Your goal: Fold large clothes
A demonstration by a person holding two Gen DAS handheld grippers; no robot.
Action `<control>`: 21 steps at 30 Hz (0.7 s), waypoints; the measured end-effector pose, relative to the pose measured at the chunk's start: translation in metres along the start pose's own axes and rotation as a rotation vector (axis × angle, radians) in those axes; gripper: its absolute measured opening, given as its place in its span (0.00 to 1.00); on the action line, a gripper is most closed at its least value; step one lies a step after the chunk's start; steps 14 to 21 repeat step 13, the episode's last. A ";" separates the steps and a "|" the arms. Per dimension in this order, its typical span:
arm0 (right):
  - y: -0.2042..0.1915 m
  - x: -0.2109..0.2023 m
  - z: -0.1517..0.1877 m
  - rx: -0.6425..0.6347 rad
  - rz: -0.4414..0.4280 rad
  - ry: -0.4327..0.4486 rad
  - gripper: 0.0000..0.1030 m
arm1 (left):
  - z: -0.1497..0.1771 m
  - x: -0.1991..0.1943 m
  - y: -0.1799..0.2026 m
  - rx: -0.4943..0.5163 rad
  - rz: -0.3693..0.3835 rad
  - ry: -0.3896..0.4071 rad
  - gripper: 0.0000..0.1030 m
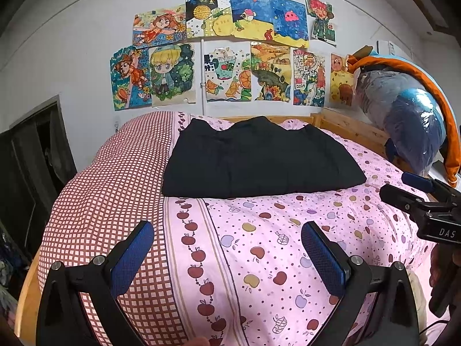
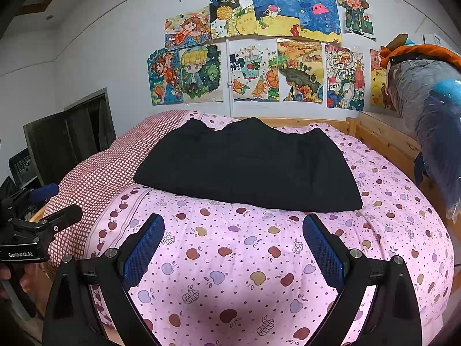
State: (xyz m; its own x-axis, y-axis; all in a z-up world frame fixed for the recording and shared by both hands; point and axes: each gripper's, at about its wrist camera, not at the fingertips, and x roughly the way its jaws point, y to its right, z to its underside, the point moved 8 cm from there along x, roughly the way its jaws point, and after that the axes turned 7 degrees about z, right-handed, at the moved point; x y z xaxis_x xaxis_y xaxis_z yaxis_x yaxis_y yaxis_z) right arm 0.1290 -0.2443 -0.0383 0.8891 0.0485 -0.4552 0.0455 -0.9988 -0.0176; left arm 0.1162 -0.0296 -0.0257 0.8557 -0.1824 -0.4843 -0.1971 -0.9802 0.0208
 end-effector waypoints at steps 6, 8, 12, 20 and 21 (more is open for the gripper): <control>0.001 0.002 0.001 -0.002 -0.005 -0.005 0.92 | -0.001 -0.003 0.001 0.019 -0.028 0.014 1.00; 0.002 0.003 0.001 -0.002 -0.005 -0.005 0.92 | -0.002 -0.004 0.000 0.016 -0.022 0.016 1.00; 0.003 0.003 0.002 -0.002 -0.007 -0.008 0.92 | -0.002 -0.003 -0.002 0.003 -0.019 0.009 1.00; 0.003 0.004 0.003 -0.002 -0.007 -0.008 0.92 | -0.002 -0.002 -0.003 -0.002 -0.020 0.004 1.00; 0.003 0.004 0.003 -0.002 -0.007 -0.008 0.92 | -0.002 -0.002 -0.003 -0.002 -0.020 0.004 1.00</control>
